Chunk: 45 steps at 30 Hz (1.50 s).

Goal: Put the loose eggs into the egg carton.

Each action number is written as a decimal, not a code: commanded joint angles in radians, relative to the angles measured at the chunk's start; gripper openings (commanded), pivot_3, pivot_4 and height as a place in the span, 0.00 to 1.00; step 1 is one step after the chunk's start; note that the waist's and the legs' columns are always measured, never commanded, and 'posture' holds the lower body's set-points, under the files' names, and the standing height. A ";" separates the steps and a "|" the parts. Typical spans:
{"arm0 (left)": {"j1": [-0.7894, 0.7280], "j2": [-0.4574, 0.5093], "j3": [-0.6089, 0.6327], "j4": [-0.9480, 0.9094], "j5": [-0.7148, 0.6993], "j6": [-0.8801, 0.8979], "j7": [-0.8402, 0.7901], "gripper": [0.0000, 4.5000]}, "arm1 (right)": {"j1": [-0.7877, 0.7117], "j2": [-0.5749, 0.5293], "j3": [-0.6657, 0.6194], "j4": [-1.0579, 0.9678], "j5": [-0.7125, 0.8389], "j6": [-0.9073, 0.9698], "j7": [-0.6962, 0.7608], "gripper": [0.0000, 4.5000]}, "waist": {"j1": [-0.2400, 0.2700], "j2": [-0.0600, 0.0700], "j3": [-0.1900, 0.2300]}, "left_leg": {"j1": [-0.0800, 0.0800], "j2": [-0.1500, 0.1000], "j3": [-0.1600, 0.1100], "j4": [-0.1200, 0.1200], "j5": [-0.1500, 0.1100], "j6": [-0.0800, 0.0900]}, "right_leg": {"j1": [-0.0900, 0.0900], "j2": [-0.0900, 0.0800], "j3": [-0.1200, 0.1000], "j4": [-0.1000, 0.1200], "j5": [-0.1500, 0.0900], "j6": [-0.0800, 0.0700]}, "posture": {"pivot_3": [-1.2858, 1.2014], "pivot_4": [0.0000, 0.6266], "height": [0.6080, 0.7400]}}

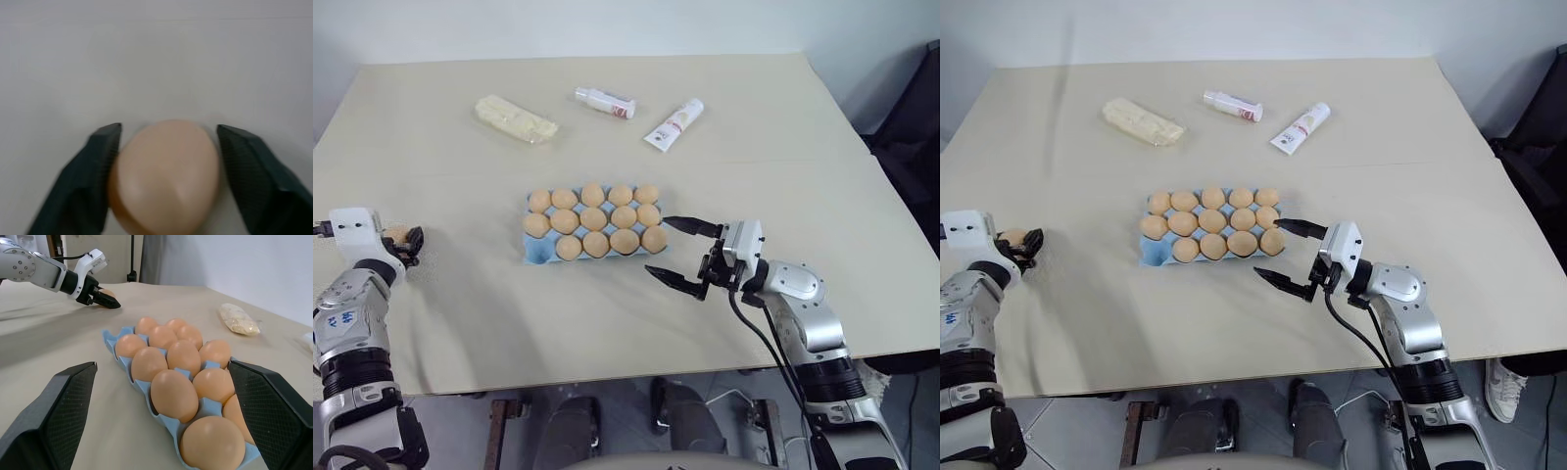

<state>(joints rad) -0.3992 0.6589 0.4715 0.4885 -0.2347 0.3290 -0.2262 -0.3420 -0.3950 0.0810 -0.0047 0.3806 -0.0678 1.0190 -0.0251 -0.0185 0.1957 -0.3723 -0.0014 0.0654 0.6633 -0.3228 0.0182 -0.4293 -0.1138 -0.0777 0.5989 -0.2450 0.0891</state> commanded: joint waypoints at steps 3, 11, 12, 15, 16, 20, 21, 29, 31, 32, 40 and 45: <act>0.010 0.023 -0.002 -0.030 0.000 -0.069 -0.045 0.41 | -0.010 -0.002 -0.015 -0.027 0.003 -0.019 -0.005 1.00 | -0.001 0.000 0.000 | 0.000 0.000 0.000 0.000 0.000 0.000 | 0.000 0.000 0.000 0.000 0.000 0.000 | 0.52 0.24 1.00; 0.052 -0.063 -0.170 -0.382 -0.151 -0.216 -0.454 0.41 | -0.008 -0.007 -0.019 -0.023 -0.002 -0.014 -0.005 1.00 | 0.012 0.000 0.000 | -0.001 0.000 -0.002 0.001 0.000 -0.001 | 0.001 -0.002 0.003 -0.002 0.000 0.000 | 0.52 0.24 1.00; 0.052 -0.062 -0.198 -0.396 -0.146 -0.218 -0.483 0.41 | -0.010 -0.007 -0.019 -0.022 -0.001 -0.013 -0.005 1.00 | 0.012 0.000 0.000 | -0.001 0.000 -0.001 0.001 0.000 -0.001 | 0.001 -0.002 0.003 -0.002 0.000 0.000 | 0.52 0.24 1.00; 0.075 -0.058 -0.268 -0.437 -0.151 -0.203 -0.571 0.41 | -0.010 -0.008 -0.024 -0.023 -0.006 -0.017 -0.013 1.00 | 0.006 0.000 0.000 | -0.001 0.000 -0.001 0.001 0.001 0.001 | 0.001 -0.001 0.002 -0.002 0.000 0.000 | 0.52 0.24 1.00; 0.080 -0.059 -0.278 -0.444 -0.157 -0.195 -0.586 0.41 | -0.009 -0.008 -0.025 -0.024 -0.007 -0.018 -0.016 1.00 | 0.001 0.000 0.000 | -0.001 0.000 0.000 0.001 0.002 0.004 | 0.001 0.000 0.002 -0.001 0.000 0.000 | 0.52 0.24 1.00; 0.099 -0.058 -0.319 -0.428 -0.135 -0.214 -0.627 0.41 | -0.004 -0.006 -0.030 -0.034 -0.009 -0.014 -0.031 1.00 | -0.004 0.000 0.000 | 0.000 0.000 0.001 0.001 0.003 0.004 | 0.000 0.000 0.002 0.000 0.000 0.000 | 0.52 0.24 1.00; 0.101 -0.052 -0.331 -0.420 -0.119 -0.229 -0.637 0.41 | -0.002 -0.006 -0.030 -0.037 -0.009 -0.013 -0.034 1.00 | -0.002 0.000 0.000 | 0.000 0.000 0.001 0.001 0.003 0.005 | 0.000 0.000 0.002 0.001 0.000 0.000 | 0.52 0.24 1.00; 0.095 -0.036 -0.326 -0.378 -0.093 -0.270 -0.670 0.84 | 0.019 -0.007 -0.029 -0.059 -0.008 -0.011 -0.054 1.00 | 0.000 0.000 0.000 | 0.000 0.000 0.000 0.001 0.003 0.005 | 0.000 -0.001 0.005 -0.003 0.000 0.000 | 0.52 0.24 1.00; 0.090 -0.025 -0.303 -0.361 -0.083 -0.294 -0.651 0.99 | 0.024 -0.008 -0.030 -0.065 -0.007 -0.011 -0.056 1.00 | 0.000 0.000 0.000 | 0.000 0.000 0.000 0.001 0.003 0.005 | 0.000 -0.001 0.005 -0.003 0.000 0.000 | 0.52 0.24 1.00; 0.088 -0.019 -0.291 -0.356 -0.085 -0.297 -0.646 1.00 | 0.025 -0.008 -0.030 -0.067 -0.007 -0.011 -0.057 1.00 | -0.002 0.000 0.000 | 0.000 0.000 0.000 0.001 0.003 0.005 | 0.000 -0.001 0.005 -0.003 0.000 0.000 | 0.52 0.24 1.00; 0.252 0.124 -0.134 -0.383 -0.127 -0.308 -0.726 1.00 | 0.052 -0.056 -0.044 -0.081 -0.004 0.014 -0.040 1.00 | -0.010 0.001 0.001 | 0.000 0.001 0.000 0.000 0.002 0.005 | 0.000 -0.001 0.006 -0.003 0.000 0.000 | 0.52 0.24 1.00; 0.364 0.156 -0.080 -0.434 -0.127 -0.326 -0.725 1.00 | 0.047 -0.086 -0.050 -0.065 -0.001 0.018 -0.029 1.00 | 0.005 0.003 0.002 | -0.001 0.001 0.000 -0.001 0.001 0.005 | 0.000 -0.001 0.005 -0.008 -0.001 -0.002 | 0.52 0.24 1.00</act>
<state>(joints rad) -0.0349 0.8011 0.3571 0.1173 -0.3457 0.0114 -0.9564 -0.2915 -0.4713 0.0499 -0.0475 0.3638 -0.0425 0.9809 -0.0203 -0.0158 0.1972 -0.3731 -0.0001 0.0636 0.6620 -0.3229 0.0214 -0.4290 -0.1152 -0.0739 0.5909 -0.2459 0.0874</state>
